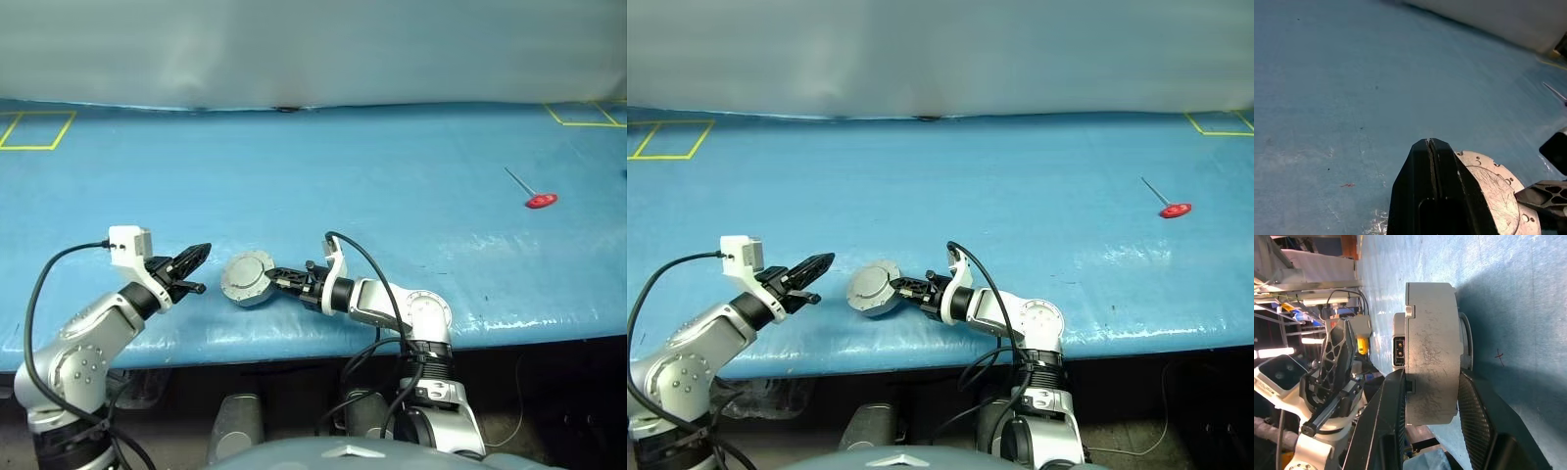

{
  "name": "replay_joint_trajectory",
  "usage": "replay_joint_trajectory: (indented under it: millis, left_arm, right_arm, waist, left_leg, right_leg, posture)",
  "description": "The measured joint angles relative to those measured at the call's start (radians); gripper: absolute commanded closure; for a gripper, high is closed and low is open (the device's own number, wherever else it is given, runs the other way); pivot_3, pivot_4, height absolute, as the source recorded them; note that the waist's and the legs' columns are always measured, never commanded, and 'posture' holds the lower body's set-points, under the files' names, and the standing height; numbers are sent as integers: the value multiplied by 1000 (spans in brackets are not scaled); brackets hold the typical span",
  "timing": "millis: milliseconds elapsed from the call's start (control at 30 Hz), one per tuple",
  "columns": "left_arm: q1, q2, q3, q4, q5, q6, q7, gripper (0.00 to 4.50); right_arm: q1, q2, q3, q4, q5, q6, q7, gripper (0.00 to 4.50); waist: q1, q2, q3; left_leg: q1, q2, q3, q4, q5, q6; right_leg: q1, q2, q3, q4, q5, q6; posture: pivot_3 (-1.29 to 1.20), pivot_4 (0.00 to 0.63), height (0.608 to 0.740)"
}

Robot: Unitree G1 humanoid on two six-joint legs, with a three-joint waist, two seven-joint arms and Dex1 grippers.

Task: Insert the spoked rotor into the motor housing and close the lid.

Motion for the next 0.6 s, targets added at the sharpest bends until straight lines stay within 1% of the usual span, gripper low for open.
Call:
replay_joint_trajectory:
  millis: [133, 167, 233, 267, 333, 367, 400, 600]
  left_arm:
    - [79, -147, 52, -20, -129, -42, 88, 4500]
    - [111, -189, 52, -24, -170, -46, 106, 4500]
    - [159, -236, 41, -24, -229, -48, 133, 4500]
    - [177, -262, 38, -24, -266, -55, 147, 4320]
    - [214, -324, 15, -24, -334, -80, 171, 3888]
    - [230, -326, -6, -22, -357, -87, 180, 3605]
    - [237, -326, -20, -19, -377, -93, 189, 3220]
    - [247, -326, -45, 7, -537, -193, 242, 1210]
  right_arm:
    - [3, -1, -15, 0, 16, -33, -9, 3303]
    - [3, -1, -22, 0, 22, -50, -10, 3303]
    - [5, -1, -33, 0, 32, -83, -10, 3304]
    - [5, -1, -37, 0, 36, -97, -10, 3304]
    - [-2, -2, -40, 0, 49, -127, -10, 3305]
    - [-3, -2, -39, 0, 57, -137, -10, 3305]
    - [-4, -2, -36, 0, 60, -149, -9, 3305]
    - [-13, -2, -22, 1, 65, -213, -1, 3306]
  waist:
    - [3, -1, 0]
    - [3, -1, 0]
    - [3, -3, 2]
    - [3, -3, 2]
    - [3, -3, 3]
    - [3, -4, 4]
    - [1, -4, 5]
    - [1, -4, 5]
  left_leg:
    - [-1, 0, -1, 3, 0, 0]
    - [-2, 0, -1, 4, 0, 0]
    - [-3, 0, -1, 7, 0, 0]
    - [-4, 1, -2, 9, 0, 0]
    - [-6, 1, -2, 14, -1, 1]
    - [-6, 1, -3, 15, -1, 1]
    - [-7, 1, -3, 16, -1, 1]
    - [-9, 0, -4, 17, -1, 2]
  right_leg:
    - [0, 0, 0, 1, 1, -1]
    - [0, 0, 0, 1, 0, 0]
    - [0, 0, -1, 1, -1, 0]
    - [0, 0, -1, 1, -1, -1]
    - [-1, 0, -1, 2, -1, -1]
    - [-1, 0, -1, 2, -1, -1]
    - [-1, 0, -1, 2, -1, -1]
    - [-1, 0, -1, 2, 0, -1]
  posture:
    - [0, 150, 740]
    - [0, 150, 740]
    - [0, 150, 740]
    - [0, 150, 740]
    - [0, 150, 740]
    - [0, 150, 740]
    - [0, 150, 740]
    - [0, 150, 740]
